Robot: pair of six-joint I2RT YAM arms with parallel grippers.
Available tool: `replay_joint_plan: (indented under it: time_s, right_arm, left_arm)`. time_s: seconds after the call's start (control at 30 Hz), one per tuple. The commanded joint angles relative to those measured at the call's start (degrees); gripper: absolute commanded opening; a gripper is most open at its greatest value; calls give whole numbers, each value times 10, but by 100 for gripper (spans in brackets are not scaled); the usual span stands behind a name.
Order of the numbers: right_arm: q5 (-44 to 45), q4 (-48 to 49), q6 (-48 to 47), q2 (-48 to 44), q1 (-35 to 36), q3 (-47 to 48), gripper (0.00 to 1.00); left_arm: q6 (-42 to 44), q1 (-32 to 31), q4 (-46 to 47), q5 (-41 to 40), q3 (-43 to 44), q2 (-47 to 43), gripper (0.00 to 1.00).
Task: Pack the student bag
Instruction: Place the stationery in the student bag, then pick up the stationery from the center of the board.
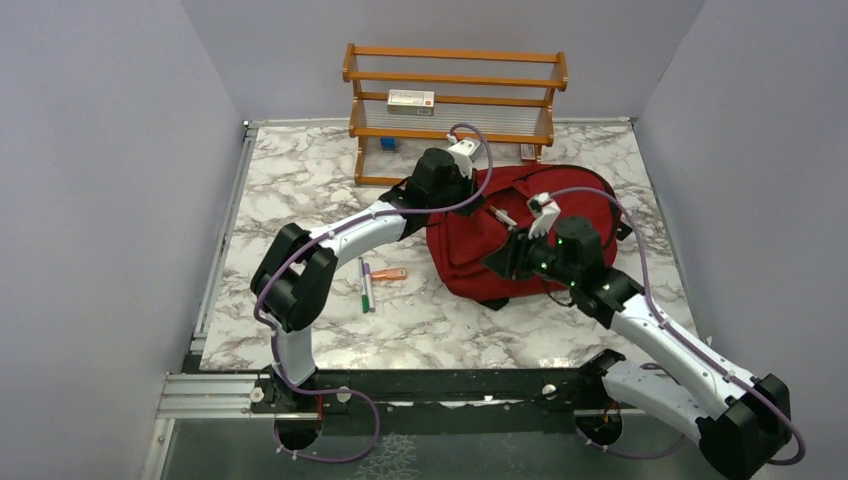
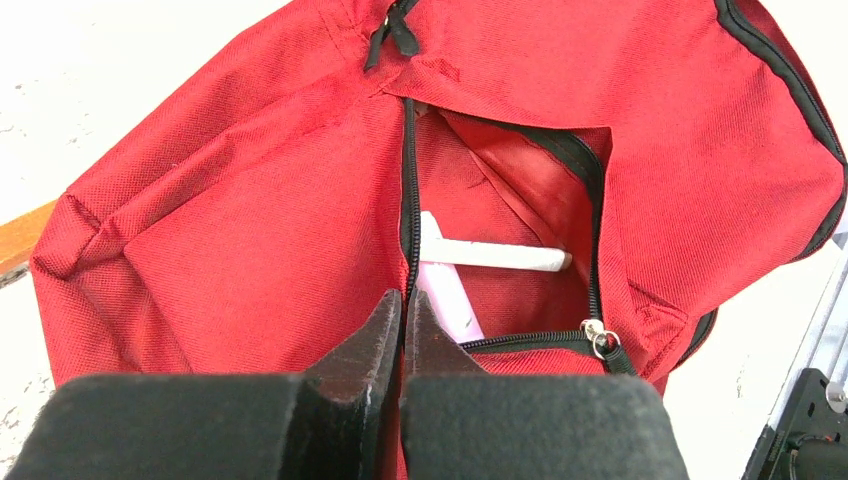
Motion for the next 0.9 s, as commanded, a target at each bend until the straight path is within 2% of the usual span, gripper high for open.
replay_joint_plan:
  time_s: [0.0,0.13,0.3,0.53,0.67,0.87]
  right_arm:
    - [21,38,-8,-18,118,-30,45]
    - [32,94,-23,-1,202,-92,44]
    - [11,165,-63,57,254,-121,44]
    - [-51,175,-163,229,265,-43,46]
    - [-52,204,-173,286,271,-9,46]
    - [50,230,-111,366,326,46,46]
  left_arm:
    - [-4,11,8,2,2,-18,0]
    - [-2,12,8,2,2,-19,0]
    - [1,12,8,0,1,-21,0]
    - [3,12,8,4,2,-21,0]
    - [5,12,7,3,1,-23,0]
    - [6,17,3,3,9,-25,0]
